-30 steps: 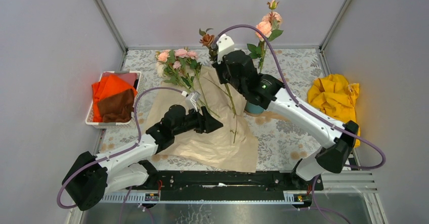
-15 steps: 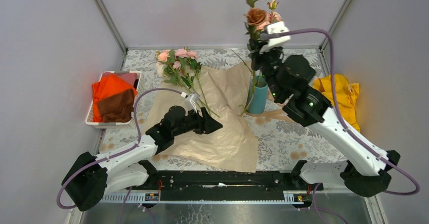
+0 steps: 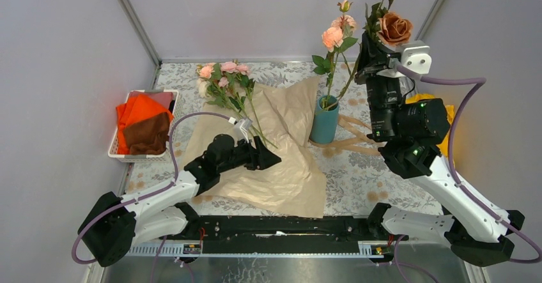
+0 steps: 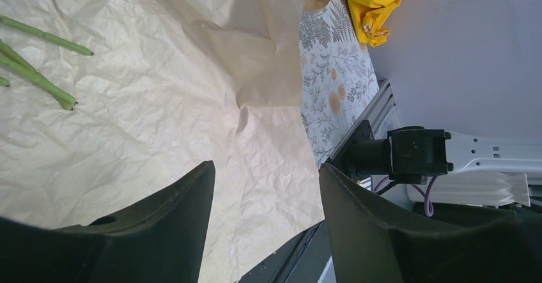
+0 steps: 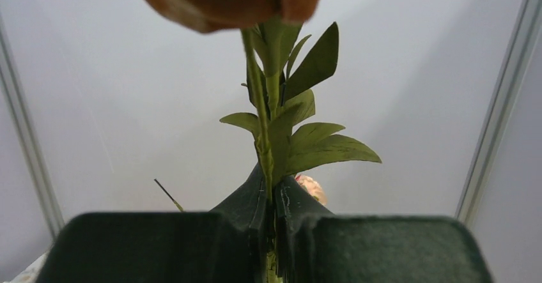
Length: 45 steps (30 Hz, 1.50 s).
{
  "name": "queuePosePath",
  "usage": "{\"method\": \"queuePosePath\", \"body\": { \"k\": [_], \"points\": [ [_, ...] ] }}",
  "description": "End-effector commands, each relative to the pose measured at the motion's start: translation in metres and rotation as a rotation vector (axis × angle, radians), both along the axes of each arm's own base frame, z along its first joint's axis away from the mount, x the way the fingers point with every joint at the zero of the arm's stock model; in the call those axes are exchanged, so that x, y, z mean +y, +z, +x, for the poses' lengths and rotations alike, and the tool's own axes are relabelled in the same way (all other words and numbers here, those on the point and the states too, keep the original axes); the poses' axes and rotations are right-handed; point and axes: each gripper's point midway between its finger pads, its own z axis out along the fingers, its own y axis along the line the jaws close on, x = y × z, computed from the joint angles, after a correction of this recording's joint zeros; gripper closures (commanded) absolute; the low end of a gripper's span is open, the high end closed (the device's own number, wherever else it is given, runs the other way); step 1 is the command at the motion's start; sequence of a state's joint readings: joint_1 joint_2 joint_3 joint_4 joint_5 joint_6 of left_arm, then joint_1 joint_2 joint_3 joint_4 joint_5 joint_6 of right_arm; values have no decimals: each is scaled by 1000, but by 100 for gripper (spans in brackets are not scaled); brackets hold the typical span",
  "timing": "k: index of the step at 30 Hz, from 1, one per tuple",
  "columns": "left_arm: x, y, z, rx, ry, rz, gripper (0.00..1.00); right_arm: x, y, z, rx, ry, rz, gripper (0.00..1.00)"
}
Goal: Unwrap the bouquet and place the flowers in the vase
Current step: Insert the fake flower into the vase.
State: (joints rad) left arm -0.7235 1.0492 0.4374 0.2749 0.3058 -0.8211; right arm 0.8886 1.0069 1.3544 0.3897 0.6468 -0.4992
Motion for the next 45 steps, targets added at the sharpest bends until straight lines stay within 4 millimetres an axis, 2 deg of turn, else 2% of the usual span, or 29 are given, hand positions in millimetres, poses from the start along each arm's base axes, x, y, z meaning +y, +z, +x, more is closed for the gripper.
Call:
{"method": "queuePosePath", "body": {
  "k": [1, 7, 18, 24, 32, 45],
  "points": [
    [3, -5, -2, 8, 13, 3, 33, -20, 22, -6, -89, -83, 34, 100],
    [6, -5, -3, 4, 23, 4, 33, -18, 32, 2, -121, -161, -32, 100],
    [9, -9, -4, 5, 27, 14, 33, 1, 24, 26, -129, -210, -138, 100],
    [9, -11, -4, 4, 30, 16, 33, 8, 11, 44, -110, -179, -164, 100],
    [10, -13, -6, 12, 29, 15, 33, 6, -5, 63, -74, -140, -146, 100],
    [10, -19, -6, 22, 31, 25, 33, 11, -35, 83, -9, -103, -129, 100]
  ]
}}
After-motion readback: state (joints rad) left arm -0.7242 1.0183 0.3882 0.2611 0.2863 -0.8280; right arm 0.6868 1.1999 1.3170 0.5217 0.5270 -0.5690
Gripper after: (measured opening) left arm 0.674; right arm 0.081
